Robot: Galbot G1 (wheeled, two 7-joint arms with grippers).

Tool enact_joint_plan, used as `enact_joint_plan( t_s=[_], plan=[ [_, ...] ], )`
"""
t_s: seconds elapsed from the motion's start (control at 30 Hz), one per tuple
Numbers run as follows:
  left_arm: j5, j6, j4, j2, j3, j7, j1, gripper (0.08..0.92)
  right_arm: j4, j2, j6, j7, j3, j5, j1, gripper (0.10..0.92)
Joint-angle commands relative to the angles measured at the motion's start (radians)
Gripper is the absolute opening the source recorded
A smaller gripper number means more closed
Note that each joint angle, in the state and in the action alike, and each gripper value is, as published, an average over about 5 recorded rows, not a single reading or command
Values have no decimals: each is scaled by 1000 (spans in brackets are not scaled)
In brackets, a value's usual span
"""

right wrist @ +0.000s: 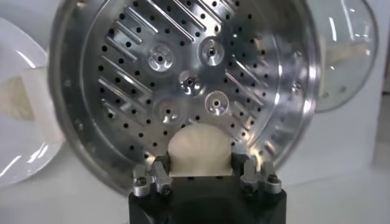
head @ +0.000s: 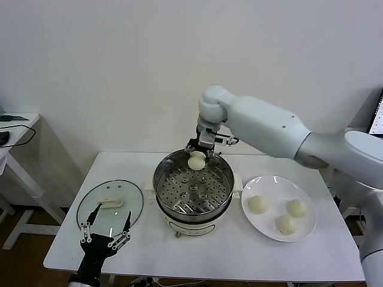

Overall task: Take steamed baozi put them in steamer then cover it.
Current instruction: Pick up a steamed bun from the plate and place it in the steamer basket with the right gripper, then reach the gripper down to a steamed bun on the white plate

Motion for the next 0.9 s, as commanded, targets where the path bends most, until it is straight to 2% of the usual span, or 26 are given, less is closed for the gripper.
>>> enact_joint_plan(
  t_s=[0.03,0.33,0.5,0.7,0.8,0.9],
  plan=[
    [-1,-3,2,1,-3,1,2,823,-94,75,39,12,-1,-98,-55,653],
    [-2,-7,2,-1,-4,6,2,823,-125,101,60,23,2,-122,-68,664],
    [-2,-7,-1,-2,-7,6,2,823,-106,93,61,27,5,-110,-63,704],
    [-2,-5,-6,-1,-11,7,4,823,8,-16,-37,-27,-4,107,-1,815],
    [-1,-3,-9,-1,-10,8,4,823,88,-128,-116,-76,12,212,52,822],
    [0,0,-11,0,-5,8,-1,823,154,-255,-261,-79,-43,439,143,822]
  ],
)
